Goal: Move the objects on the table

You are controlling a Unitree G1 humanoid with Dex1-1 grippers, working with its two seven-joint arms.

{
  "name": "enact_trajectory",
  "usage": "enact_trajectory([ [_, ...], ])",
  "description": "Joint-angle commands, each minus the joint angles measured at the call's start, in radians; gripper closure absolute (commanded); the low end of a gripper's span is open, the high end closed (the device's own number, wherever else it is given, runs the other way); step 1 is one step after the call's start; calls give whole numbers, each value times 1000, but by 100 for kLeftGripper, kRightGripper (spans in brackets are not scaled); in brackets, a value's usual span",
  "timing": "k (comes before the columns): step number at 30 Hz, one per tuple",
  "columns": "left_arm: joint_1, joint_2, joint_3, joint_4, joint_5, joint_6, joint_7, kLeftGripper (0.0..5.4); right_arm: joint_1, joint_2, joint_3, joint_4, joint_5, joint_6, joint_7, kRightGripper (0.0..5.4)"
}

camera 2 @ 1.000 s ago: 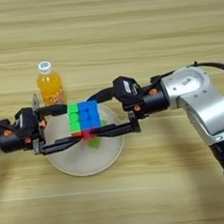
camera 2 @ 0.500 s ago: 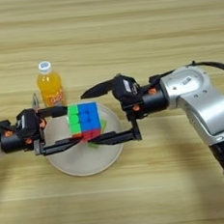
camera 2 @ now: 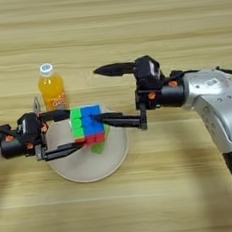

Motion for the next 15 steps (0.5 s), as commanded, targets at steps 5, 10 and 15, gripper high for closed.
enact_trajectory([
  [5,24,-5,41,-1,-23,-24,25,214,34,134,-93,172,-52,-124,-233,0],
  [10,34,-9,79,-14,-55,-23,38,214,11,196,-104,313,-126,-211,-357,0],
  [15,29,-38,155,-33,-143,1,84,214,0,254,-77,431,-236,-342,-456,0],
])
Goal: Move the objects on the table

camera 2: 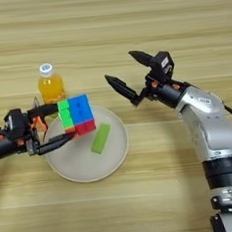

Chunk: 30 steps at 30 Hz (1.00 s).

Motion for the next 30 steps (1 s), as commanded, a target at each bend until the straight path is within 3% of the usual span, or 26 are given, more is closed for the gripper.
enact_trajectory([
  [1,-4,-15,55,-26,-49,11,40,214,-25,45,14,74,-69,-98,-64,0],
  [7,-2,-39,123,-43,-108,24,99,214,-33,95,-22,139,-88,-184,-163,0],
  [17,21,-66,219,-48,-135,20,196,214,-45,166,-107,206,-108,-314,-375,0],
  [24,16,-71,271,-33,-95,22,310,214,-55,190,-116,281,-142,-406,-452,0],
  [30,9,-68,305,3,-50,33,410,214,-64,190,-121,304,-143,-436,-475,0],
])
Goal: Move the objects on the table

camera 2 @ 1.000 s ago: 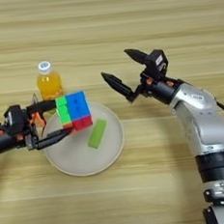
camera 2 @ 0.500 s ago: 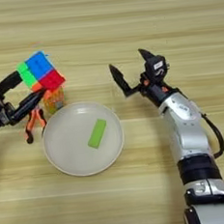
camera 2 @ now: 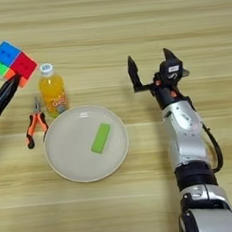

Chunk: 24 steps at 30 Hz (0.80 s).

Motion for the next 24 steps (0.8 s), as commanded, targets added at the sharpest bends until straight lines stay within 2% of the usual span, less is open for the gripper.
enact_trajectory([
  [1,-18,7,30,35,47,9,72,214,-27,0,-10,15,-5,-22,-17,0],
  [9,-73,6,40,166,180,13,230,214,-33,0,-9,22,-7,-42,-34,0],
  [12,-82,5,19,216,256,9,287,215,-34,0,-8,22,-6,-45,-37,0],
  [17,-88,-17,-17,261,322,49,351,215,-36,1,-5,20,-4,-48,-38,0],
  [24,-85,-77,-52,310,339,114,410,215,-36,4,-2,6,-2,-46,-42,0],
])
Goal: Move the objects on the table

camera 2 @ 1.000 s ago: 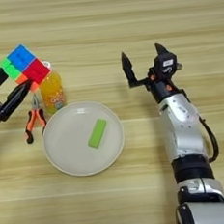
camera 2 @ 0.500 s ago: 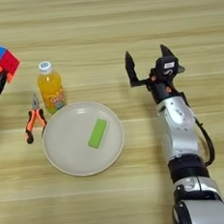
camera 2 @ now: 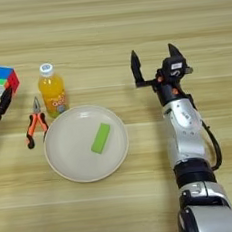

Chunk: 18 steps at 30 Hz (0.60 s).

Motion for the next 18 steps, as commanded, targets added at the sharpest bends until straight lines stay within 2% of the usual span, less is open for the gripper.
enact_trajectory([
  [1,-8,-33,-20,31,12,44,24,215,-18,4,-2,-9,-2,-6,-2,0],
  [4,-8,-43,-29,62,31,58,39,215,-18,2,-3,-16,1,-4,-3,0],
  [18,-29,-40,-44,108,80,90,83,215,-23,-2,-6,-28,7,1,1,0],
])
